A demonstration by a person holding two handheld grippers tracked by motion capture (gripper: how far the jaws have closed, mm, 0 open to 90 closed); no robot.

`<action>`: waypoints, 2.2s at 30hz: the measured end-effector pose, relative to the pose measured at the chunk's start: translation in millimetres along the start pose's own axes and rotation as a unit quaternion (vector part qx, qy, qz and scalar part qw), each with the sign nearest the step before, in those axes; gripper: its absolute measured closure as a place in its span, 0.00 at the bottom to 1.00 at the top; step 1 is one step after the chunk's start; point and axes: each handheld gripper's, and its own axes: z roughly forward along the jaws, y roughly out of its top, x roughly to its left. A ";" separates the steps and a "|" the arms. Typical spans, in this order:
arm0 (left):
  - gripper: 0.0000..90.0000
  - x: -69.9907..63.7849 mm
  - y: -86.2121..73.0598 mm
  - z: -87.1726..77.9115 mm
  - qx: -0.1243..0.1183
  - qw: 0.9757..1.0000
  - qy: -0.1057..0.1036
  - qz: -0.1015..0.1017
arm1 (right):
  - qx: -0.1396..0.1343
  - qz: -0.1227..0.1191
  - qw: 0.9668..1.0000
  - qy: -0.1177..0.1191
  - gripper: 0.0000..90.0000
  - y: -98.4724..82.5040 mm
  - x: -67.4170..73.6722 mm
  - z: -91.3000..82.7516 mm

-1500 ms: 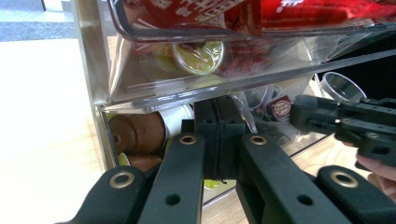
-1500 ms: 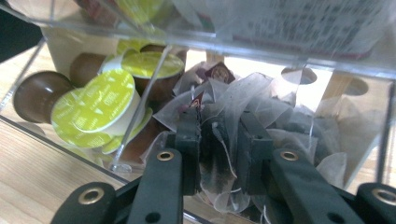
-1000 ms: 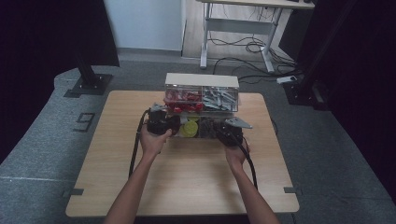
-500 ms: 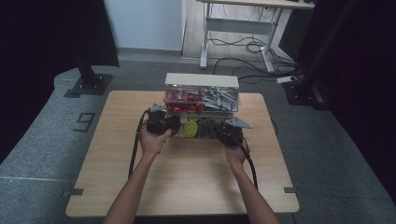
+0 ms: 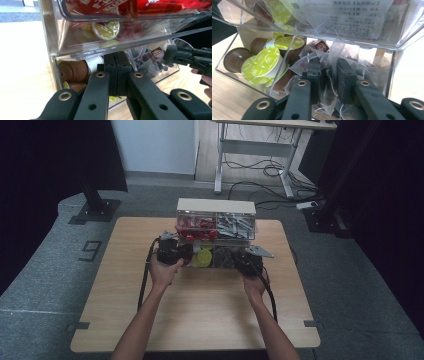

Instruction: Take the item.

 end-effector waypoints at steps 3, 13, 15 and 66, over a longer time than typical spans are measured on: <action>0.99 -0.2 0.2 0.1 0.000 1.000 0.000 0.000 | -0.001 -0.001 1.000 0.002 0.83 1.0 -0.9 -3.1; 0.99 -1.3 0.4 0.1 0.000 1.000 0.000 0.001 | -0.009 0.005 1.000 0.010 0.83 -2.4 -6.1 -18.3; 0.99 -1.5 0.4 0.2 0.000 1.000 0.000 0.001 | -0.010 0.006 1.000 0.011 0.83 -2.9 -6.7 -19.5; 0.99 -2.0 -1.6 2.4 0.005 1.000 0.001 0.001 | -0.026 0.015 0.999 -0.040 0.83 -6.3 -59.8 -64.1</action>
